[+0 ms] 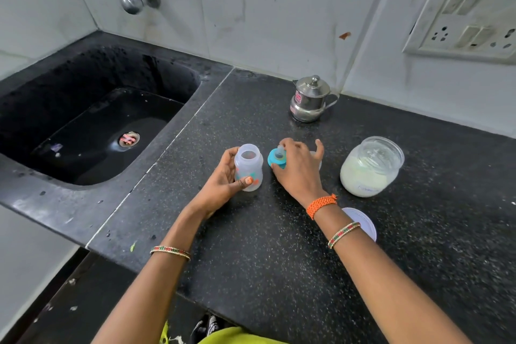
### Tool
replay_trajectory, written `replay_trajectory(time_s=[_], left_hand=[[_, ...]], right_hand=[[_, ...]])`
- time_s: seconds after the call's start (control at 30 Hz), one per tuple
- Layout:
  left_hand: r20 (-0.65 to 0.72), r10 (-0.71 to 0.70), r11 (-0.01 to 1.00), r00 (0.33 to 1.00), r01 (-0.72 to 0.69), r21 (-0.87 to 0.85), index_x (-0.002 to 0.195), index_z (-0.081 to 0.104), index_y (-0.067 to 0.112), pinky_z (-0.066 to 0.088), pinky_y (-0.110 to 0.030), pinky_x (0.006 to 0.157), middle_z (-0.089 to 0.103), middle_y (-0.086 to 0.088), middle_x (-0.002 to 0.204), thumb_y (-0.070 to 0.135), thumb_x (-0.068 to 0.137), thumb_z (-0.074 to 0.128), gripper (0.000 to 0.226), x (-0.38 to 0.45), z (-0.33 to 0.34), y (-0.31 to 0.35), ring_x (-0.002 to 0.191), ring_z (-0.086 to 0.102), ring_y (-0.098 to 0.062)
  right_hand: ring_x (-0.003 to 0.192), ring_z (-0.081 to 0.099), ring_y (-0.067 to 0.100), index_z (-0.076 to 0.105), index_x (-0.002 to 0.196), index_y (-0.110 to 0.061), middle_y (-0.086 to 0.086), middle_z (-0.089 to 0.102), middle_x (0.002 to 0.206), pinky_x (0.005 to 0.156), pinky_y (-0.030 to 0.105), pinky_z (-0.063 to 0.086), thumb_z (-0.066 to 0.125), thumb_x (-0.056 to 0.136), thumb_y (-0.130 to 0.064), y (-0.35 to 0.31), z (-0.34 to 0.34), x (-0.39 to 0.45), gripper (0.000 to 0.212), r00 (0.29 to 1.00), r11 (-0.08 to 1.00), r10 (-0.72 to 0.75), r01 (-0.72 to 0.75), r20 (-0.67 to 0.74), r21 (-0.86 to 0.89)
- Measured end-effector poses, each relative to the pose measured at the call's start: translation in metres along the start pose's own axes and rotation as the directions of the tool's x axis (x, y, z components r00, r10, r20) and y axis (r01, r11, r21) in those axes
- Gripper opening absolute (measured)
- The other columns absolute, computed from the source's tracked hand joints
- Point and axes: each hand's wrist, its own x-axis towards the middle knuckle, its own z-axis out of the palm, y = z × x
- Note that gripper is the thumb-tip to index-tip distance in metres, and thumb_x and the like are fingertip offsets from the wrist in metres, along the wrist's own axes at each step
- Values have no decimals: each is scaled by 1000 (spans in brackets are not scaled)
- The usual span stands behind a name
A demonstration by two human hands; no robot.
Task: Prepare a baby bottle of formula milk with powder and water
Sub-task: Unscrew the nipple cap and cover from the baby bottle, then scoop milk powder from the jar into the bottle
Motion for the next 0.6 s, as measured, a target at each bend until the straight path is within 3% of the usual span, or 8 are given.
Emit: replay_trajectory(time_s=[0.13, 0.23, 0.3, 0.37, 0.43, 0.5, 0.57, 0.6], left_hand=[[21, -13, 1000, 1000, 13, 23, 127, 37, 25, 48, -24, 97, 54, 0, 129, 1, 80, 65, 59, -2, 1, 3, 117, 54, -9], [17, -20, 996, 1000, 19, 82, 136, 29, 32, 41, -36, 109, 47, -1, 142, 9, 76, 70, 77, -4, 0, 4, 129, 48, -14], [-11, -17, 993, 1000, 18, 114, 139, 20, 43, 30, -41, 116, 33, -1, 153, 13, 70, 76, 94, -10, 0, 5, 139, 36, -14], [-131, 47, 990, 990, -30, 134, 137, 20, 48, 21, -38, 119, 21, 1, 158, 19, 61, 71, 96, -20, 3, 15, 144, 23, -10], [-327, 202, 973, 923, -153, 170, 134, 32, 39, 23, -32, 114, 35, 5, 150, 12, 60, 60, 84, -32, 11, 30, 139, 31, -6], [-481, 403, 915, 778, -335, 226, 117, 47, 28, 36, -34, 104, 54, 9, 124, 2, 62, 52, 61, -41, 25, 47, 119, 50, -8], [-510, 545, 837, 665, -469, 282, 102, 52, 25, 44, -31, 89, 57, 15, 100, 1, 67, 49, 42, -45, 46, 61, 96, 56, -11], [-484, 574, 817, 661, -505, 279, 98, 52, 25, 46, -29, 83, 58, 16, 93, 2, 69, 49, 37, -44, 58, 67, 88, 56, -11]], right_hand=[[127, 49, 19, 36, 136, -16, 1, 60, 126, 113, 54, 6, 68, 83, -30, -1, -2, 0, 63, 997, 999, 6, -3, 72, -35], [133, 42, 21, 29, 142, -14, 4, 51, 136, 114, 56, 5, 68, 79, -31, -2, -4, -1, 76, 996, 1000, 6, -4, 87, -14], [132, 42, 22, 34, 140, -14, 5, 51, 135, 114, 55, 6, 67, 78, -27, -4, -12, -5, 71, 1000, 999, -8, 8, 14, 37], [124, 49, 23, 47, 131, -13, 5, 56, 126, 112, 51, 15, 64, 76, -16, -2, -25, -8, 57, 990, 993, -33, 48, -137, 106], [111, 56, 23, 59, 115, -14, 4, 61, 115, 103, 44, 28, 61, 74, -9, 3, -42, -10, 41, 947, 982, -48, 102, -316, 158], [102, 57, 23, 64, 102, -14, 2, 62, 106, 91, 38, 33, 59, 77, -9, 11, -62, -11, 26, 908, 976, -26, 114, -419, 185], [101, 55, 24, 65, 96, -16, 2, 63, 103, 86, 37, 34, 59, 83, -14, 21, -85, -12, 14, 898, 975, 38, 63, -439, 212], [101, 55, 26, 65, 92, -17, 3, 64, 101, 86, 38, 36, 60, 84, -17, 29, -97, -12, 10, 900, 973, 86, 16, -428, 231]])
